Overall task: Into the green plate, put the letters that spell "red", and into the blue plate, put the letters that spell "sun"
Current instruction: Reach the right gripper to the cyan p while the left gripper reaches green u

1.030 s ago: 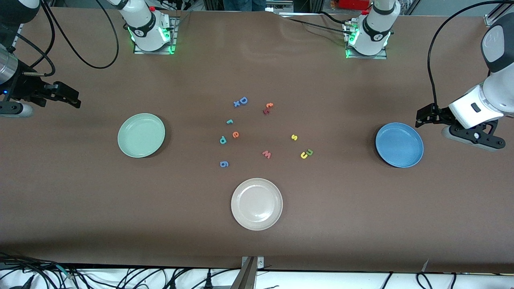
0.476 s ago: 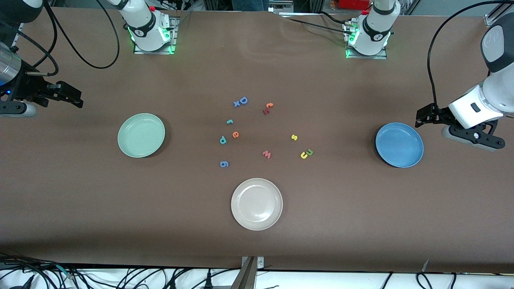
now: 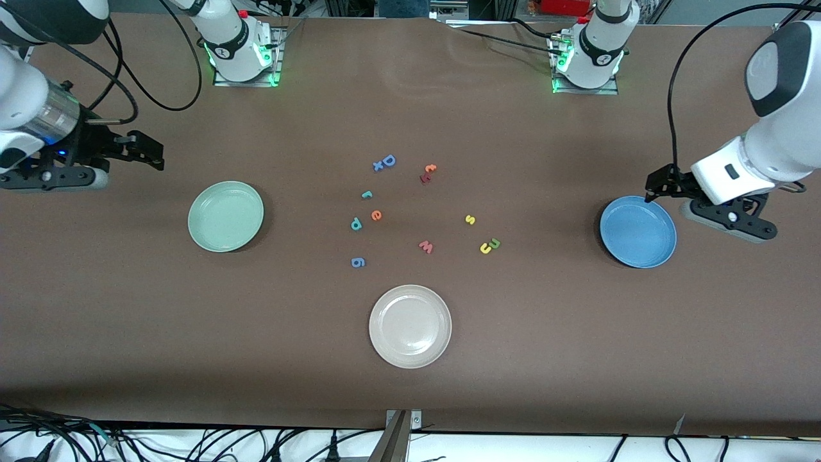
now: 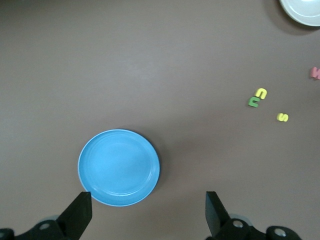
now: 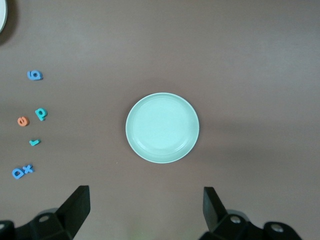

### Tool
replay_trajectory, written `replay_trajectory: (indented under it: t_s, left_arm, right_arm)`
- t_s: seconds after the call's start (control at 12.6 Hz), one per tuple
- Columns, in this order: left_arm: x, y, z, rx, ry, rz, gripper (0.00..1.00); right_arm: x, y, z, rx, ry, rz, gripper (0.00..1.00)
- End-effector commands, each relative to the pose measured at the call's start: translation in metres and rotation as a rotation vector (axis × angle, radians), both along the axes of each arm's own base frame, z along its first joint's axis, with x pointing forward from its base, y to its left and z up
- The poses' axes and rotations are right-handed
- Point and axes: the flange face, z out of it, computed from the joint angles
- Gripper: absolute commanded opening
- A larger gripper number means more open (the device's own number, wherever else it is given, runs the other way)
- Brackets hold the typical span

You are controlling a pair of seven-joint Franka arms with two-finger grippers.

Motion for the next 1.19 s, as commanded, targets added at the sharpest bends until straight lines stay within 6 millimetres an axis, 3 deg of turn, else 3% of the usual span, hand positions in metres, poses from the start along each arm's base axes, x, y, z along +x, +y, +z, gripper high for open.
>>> replay_trajectory:
  t_s: [0.0,0.08,0.24,0.4,0.55,0.63,0.71,0.87,1.11]
  left_arm:
    - [0.006,-0.035,-0.011,0.013,0.018,-0.073,1.00]
    - [0.007,-0.059,-0.011,0.014,-0.013,-0.112,1.00]
    - [0.011,-0.076,-0.032,0.003,-0.023,-0.138,1.00]
    - [0.015,-0.106,-0.072,-0.011,-0.060,-0.193,0.98]
    - [0.014,-0.131,-0.123,-0.033,-0.125,-0.232,0.98]
    - [0.016,-0.133,-0.138,-0.039,-0.136,-0.234,0.96]
    - [0.019,-0.133,-0.155,-0.039,-0.121,-0.264,0.96]
    - [0.022,-0.147,-0.183,-0.054,-0.140,-0.394,0.95]
    - [0.017,-0.164,-0.214,-0.062,-0.101,-0.418,0.90]
  right_arm:
    - [-0.001,0.025,-0.017,-0.015,0.038,0.041,1.00]
    - [0.001,0.034,-0.028,-0.018,0.056,0.054,1.00]
    - [0.006,0.056,-0.051,-0.021,0.088,0.086,1.00]
    - [0.010,0.085,-0.080,-0.020,0.116,0.126,1.00]
    - [0.013,0.119,-0.111,-0.045,0.119,0.048,1.00]
    - [0.011,0.151,-0.130,-0.056,0.105,0.027,1.00]
    - [0.010,0.167,-0.145,-0.059,0.084,0.002,1.00]
    - [0.001,0.189,-0.178,-0.049,0.043,-0.011,1.00]
    - [-0.026,0.220,-0.232,-0.018,-0.042,-0.051,1.00]
